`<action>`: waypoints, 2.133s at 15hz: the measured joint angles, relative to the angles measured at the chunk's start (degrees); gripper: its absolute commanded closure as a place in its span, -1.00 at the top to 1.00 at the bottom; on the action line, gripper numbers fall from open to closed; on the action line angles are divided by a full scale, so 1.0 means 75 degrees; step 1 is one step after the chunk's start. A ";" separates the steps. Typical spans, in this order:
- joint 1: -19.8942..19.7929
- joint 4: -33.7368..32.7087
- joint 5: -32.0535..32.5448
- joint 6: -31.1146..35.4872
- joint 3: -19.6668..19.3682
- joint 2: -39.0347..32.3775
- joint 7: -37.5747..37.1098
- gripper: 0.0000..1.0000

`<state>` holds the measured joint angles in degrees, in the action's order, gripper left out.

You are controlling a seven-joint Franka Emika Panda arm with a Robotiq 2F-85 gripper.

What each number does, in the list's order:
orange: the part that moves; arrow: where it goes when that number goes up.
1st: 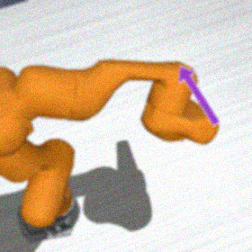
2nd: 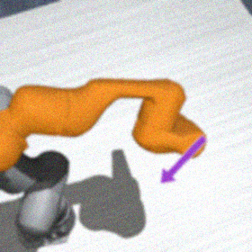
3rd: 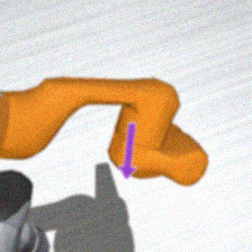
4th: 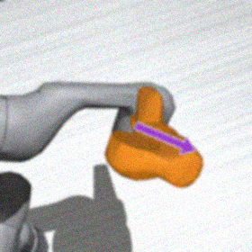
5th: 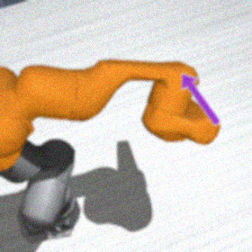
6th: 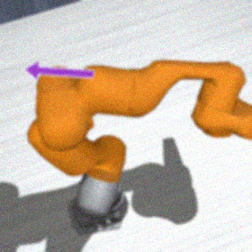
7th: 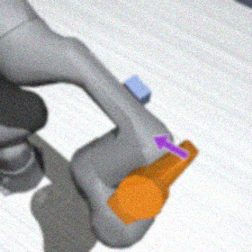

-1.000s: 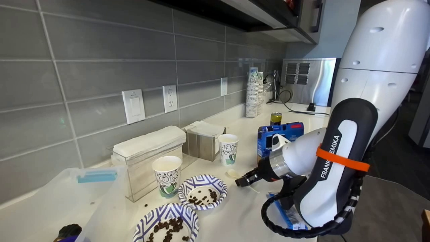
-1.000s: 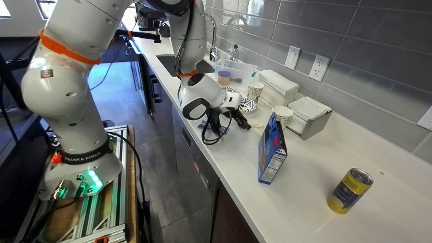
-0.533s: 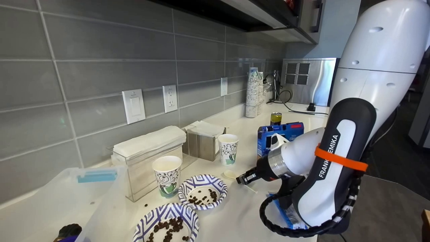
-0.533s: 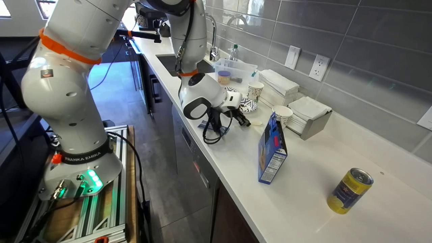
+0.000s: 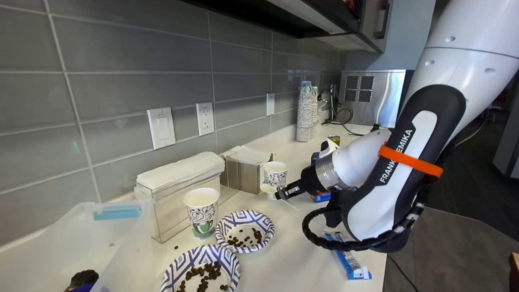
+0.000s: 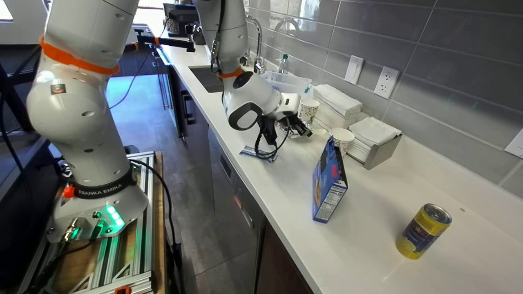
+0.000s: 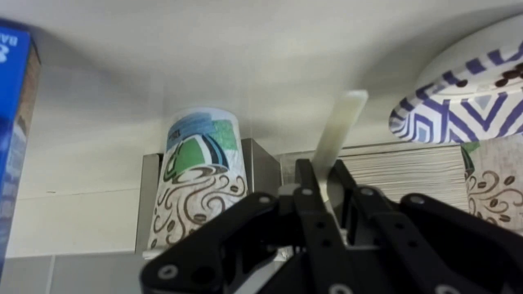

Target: Pick up the spoon, get some of the objects from the bowl on the left and put them in the bowl on the right

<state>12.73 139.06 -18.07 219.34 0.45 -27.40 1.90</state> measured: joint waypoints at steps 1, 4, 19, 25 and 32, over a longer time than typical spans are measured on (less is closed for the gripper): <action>0.0079 0.0002 -0.0137 -0.0309 -0.0059 0.0225 0.0199 -0.93; 0.0434 0.0035 -0.0661 -0.1580 -0.0315 0.0966 0.0952 -0.93; 0.0690 -0.0748 -0.1692 -1.0236 -0.0101 0.3908 0.1651 -0.93; 0.0385 -0.1102 -0.2547 -1.1422 0.0297 0.3884 0.1655 -0.73; 0.0224 -0.1178 -0.3372 -1.1442 0.0657 0.3593 0.1666 -0.93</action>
<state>14.41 130.23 -43.36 133.53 5.38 -0.46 14.39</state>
